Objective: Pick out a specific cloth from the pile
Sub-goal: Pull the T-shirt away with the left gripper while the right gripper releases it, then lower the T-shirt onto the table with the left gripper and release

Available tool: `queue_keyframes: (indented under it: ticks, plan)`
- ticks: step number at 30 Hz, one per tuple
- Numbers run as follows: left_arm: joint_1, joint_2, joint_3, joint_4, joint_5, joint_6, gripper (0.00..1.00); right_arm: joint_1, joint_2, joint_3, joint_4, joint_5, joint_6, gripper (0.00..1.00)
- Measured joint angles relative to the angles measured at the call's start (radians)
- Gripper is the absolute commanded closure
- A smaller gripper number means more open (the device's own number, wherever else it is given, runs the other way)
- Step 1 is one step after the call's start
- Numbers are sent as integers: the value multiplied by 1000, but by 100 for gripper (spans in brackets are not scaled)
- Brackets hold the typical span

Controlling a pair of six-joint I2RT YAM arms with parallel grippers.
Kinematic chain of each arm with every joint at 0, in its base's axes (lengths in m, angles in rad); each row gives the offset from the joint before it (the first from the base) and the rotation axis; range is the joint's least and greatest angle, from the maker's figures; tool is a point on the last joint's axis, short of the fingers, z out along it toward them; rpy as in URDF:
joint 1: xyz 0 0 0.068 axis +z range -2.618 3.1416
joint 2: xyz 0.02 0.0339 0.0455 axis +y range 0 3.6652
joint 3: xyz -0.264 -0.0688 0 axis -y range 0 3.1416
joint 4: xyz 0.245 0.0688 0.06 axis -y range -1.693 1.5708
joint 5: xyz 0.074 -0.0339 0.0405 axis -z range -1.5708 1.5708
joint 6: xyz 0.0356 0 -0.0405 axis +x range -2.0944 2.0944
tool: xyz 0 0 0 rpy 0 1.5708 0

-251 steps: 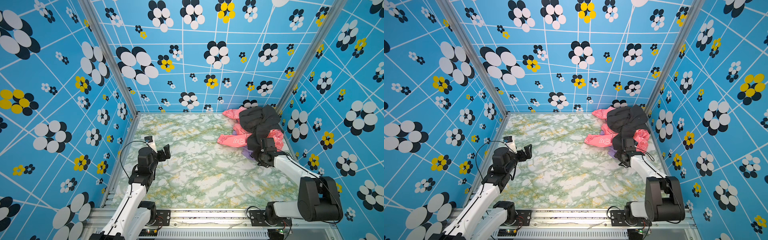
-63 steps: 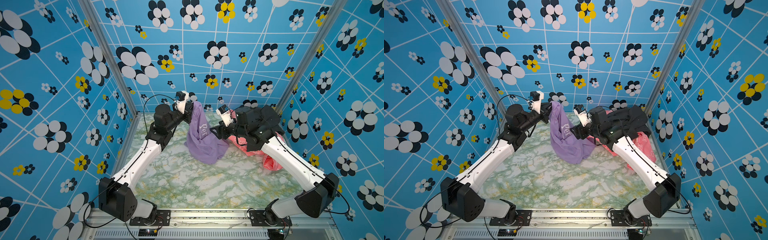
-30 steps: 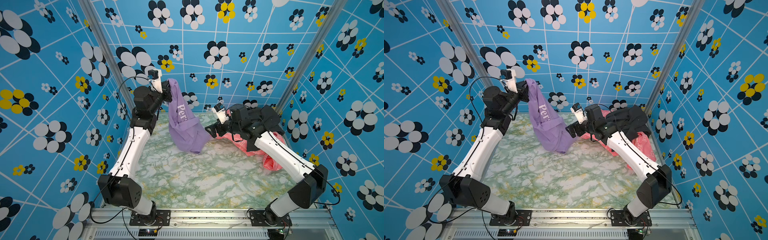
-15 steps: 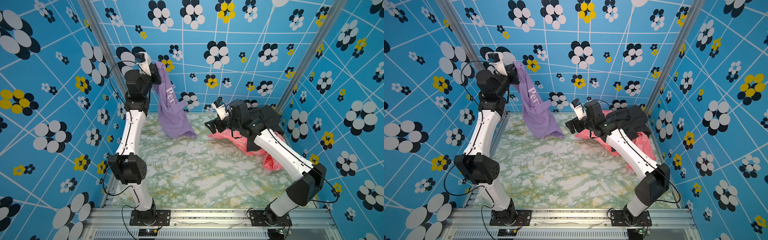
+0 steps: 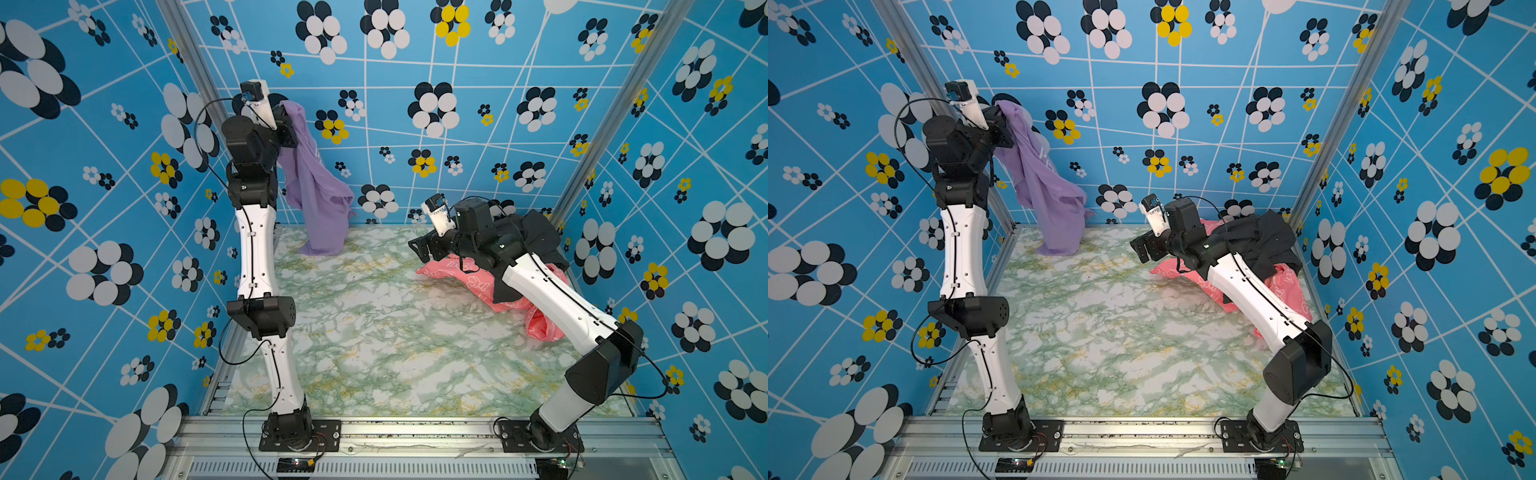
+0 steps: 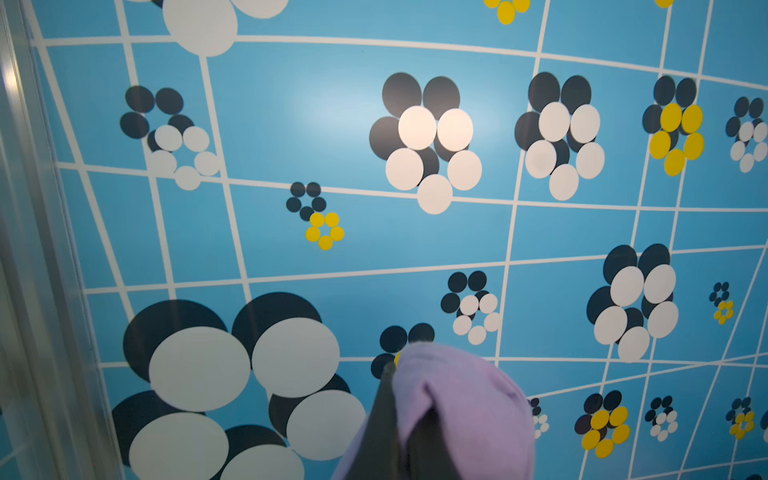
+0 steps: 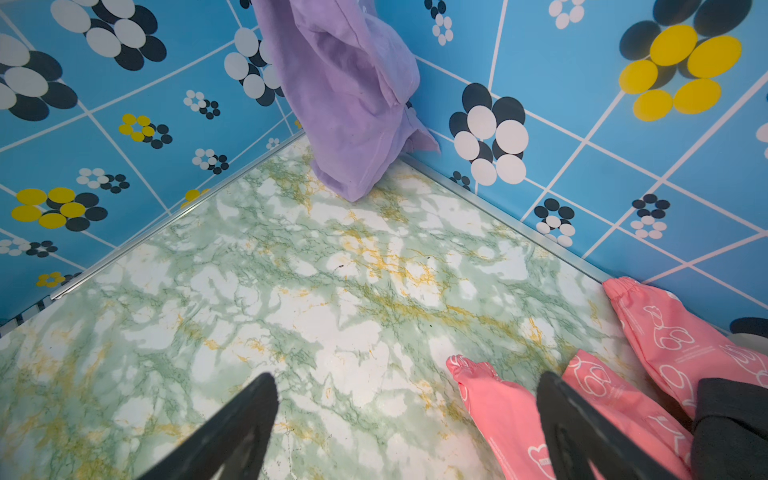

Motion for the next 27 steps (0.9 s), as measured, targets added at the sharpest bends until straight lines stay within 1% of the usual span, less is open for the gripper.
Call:
queue_keyframes:
  ticks: [4, 7, 9, 12, 13, 14, 16, 17, 19, 27]
  plan:
    - [2, -1, -19, -111, 12, 41, 100, 0, 11, 3, 2, 3, 2, 1]
    - [2, -22, -115, -157, 42, 59, 100, 0, 20, 7, 3, 3, 8, 1]
    - [2, -51, -235, -163, 53, 66, 100, 0, 22, 7, 3, 3, 11, 1]
    - [2, -139, -519, -131, 56, 72, 100, 0, 25, 9, 3, 2, 21, 1]
    - [2, -174, -627, -95, 52, 76, 100, 0, 25, 9, 3, 2, 26, 1]
    - [1, -211, -737, -62, 40, 77, 100, 0, 25, 9, 3, 3, 31, 1]
    - [-1, -274, -911, -14, 8, 76, 100, 0, 25, 9, 3, 3, 37, 1]
    - [-2, -299, -972, -1, -10, 77, 100, 0, 25, 9, 3, 3, 41, 1]
    - [-2, -341, -1061, 7, -43, 86, 100, 0, 25, 9, 4, 2, 51, 1]
    - [-2, -514, -1270, 32, -114, 128, 100, 0, 43, 24, 11, -6, 64, 1]
